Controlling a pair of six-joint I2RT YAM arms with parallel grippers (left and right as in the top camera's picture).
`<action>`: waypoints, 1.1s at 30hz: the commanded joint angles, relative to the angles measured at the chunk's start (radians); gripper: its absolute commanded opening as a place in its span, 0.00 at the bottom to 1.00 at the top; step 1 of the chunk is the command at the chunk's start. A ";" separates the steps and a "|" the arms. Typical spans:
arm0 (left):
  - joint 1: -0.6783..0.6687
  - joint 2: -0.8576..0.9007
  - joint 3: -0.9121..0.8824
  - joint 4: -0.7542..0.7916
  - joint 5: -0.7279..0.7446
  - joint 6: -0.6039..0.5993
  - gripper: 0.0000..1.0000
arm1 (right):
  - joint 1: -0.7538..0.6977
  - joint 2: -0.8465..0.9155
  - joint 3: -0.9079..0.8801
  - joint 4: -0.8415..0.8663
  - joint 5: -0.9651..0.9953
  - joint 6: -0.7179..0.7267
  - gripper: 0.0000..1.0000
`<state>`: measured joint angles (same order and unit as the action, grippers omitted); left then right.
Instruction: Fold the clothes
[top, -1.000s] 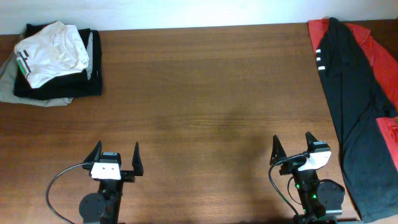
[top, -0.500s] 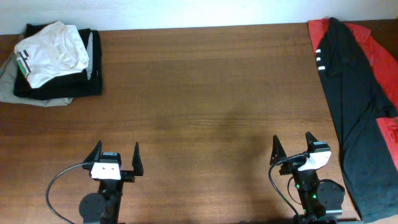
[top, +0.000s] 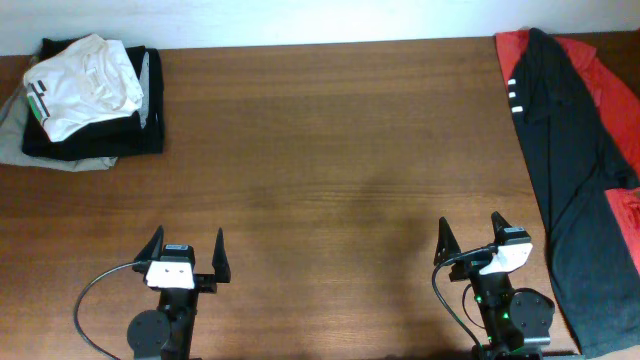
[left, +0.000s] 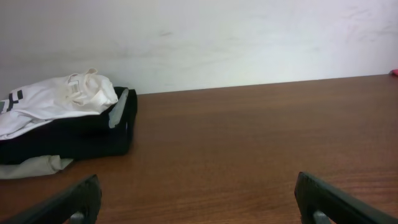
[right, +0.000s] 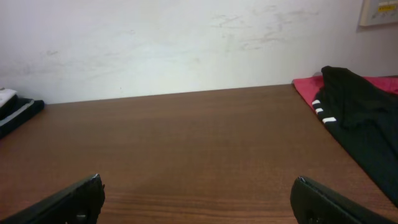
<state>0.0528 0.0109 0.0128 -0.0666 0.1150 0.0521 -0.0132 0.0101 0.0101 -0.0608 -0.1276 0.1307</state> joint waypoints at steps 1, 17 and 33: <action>0.005 -0.006 -0.004 -0.004 -0.007 0.008 0.99 | 0.006 -0.007 -0.005 -0.007 0.006 -0.003 0.99; 0.005 -0.005 -0.004 -0.004 -0.007 0.008 0.99 | 0.006 -0.007 -0.005 -0.007 0.009 -0.003 0.99; 0.005 -0.005 -0.004 -0.004 -0.007 0.008 0.99 | 0.006 -0.007 -0.005 0.074 -0.333 0.435 0.99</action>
<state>0.0528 0.0109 0.0128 -0.0669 0.1150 0.0521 -0.0128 0.0101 0.0101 -0.0059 -0.4362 0.5514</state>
